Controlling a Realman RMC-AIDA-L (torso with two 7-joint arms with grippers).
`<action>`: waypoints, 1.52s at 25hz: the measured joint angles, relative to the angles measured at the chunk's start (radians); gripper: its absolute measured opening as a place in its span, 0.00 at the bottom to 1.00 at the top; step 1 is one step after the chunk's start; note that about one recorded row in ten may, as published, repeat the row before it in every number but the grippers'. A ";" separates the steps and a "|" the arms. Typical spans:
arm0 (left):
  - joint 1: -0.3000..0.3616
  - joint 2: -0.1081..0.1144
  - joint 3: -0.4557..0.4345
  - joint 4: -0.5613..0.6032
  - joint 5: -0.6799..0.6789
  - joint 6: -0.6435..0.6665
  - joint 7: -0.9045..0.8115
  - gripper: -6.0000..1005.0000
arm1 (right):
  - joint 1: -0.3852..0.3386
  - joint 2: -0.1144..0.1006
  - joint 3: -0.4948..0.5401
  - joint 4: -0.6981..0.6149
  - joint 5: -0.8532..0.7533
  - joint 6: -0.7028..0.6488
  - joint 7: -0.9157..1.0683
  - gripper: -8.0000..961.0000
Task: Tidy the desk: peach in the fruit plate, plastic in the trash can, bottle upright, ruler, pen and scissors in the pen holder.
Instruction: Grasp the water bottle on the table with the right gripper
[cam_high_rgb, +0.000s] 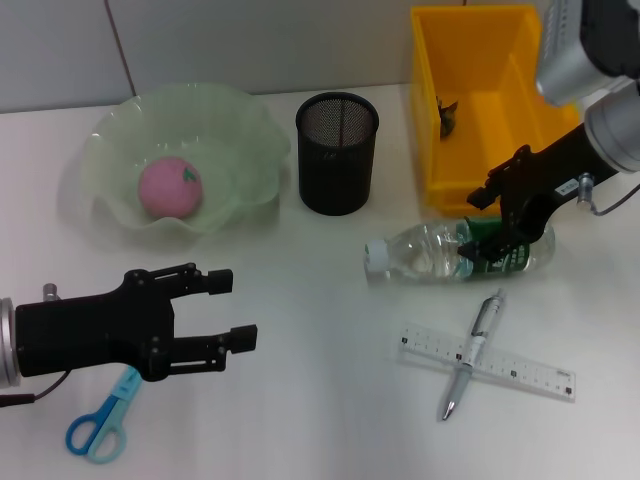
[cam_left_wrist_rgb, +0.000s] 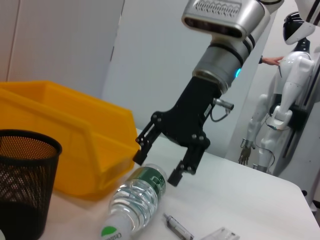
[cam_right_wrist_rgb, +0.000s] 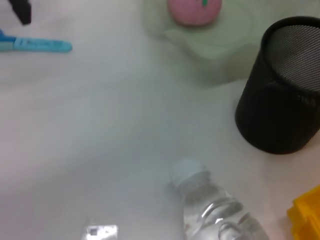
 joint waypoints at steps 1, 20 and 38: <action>-0.002 -0.005 -0.011 0.004 0.000 -0.002 0.001 0.80 | 0.003 0.000 -0.006 0.003 -0.006 0.005 -0.001 0.79; -0.005 -0.008 -0.042 0.005 0.000 0.004 -0.009 0.80 | 0.101 0.054 -0.129 0.126 -0.210 0.146 -0.034 0.80; -0.011 -0.008 -0.043 0.006 0.000 0.008 -0.019 0.79 | 0.129 0.075 -0.158 0.221 -0.252 0.197 -0.033 0.80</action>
